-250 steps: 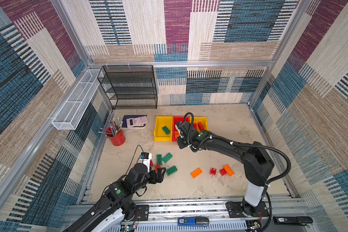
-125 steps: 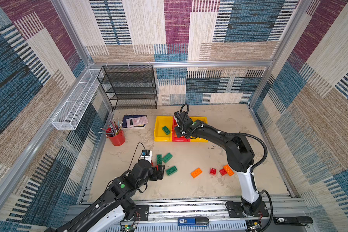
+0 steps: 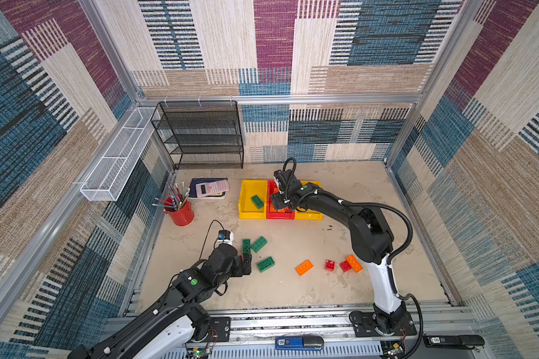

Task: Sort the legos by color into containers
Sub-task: 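Release the orange brick into the red bin while the left gripper moves to red bricks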

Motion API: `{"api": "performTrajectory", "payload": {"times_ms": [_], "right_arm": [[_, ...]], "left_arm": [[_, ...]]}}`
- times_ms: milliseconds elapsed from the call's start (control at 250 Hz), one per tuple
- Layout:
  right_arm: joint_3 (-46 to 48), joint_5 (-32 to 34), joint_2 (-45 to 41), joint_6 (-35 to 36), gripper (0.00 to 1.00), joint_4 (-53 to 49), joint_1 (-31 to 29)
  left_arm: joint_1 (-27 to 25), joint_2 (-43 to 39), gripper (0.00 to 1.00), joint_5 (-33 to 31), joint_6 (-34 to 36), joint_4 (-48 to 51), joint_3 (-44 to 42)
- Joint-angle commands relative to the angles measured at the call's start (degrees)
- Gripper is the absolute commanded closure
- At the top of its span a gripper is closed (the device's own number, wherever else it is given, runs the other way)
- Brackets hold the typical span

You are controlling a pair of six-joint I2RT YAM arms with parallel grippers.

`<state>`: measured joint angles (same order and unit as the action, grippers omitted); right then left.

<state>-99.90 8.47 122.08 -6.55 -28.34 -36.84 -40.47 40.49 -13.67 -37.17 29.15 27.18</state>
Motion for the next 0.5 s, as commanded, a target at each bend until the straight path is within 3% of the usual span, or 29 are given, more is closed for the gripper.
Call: {"api": "performTrajectory", "payload": {"times_ms": [0,300,496], "right_arm": [[1.7,-1.3,-4.0,0.3,0.13,3.1,-0.1],[18.5,-5.8,-20.9,-3.2,0.0,6.5,-0.4],[28.4,-8.0,-30.5,-5.7,0.01,7.9,-1.0]], "left_arm": [[0.5,0.1,0.03,-1.8,-4.3,2.7,0.0],[4.1,2.6,0.02,-1.2,-6.8,3.2,-0.9],[9.4,7.3,0.01,2.3,-6.0,-1.3,-1.3]]}}
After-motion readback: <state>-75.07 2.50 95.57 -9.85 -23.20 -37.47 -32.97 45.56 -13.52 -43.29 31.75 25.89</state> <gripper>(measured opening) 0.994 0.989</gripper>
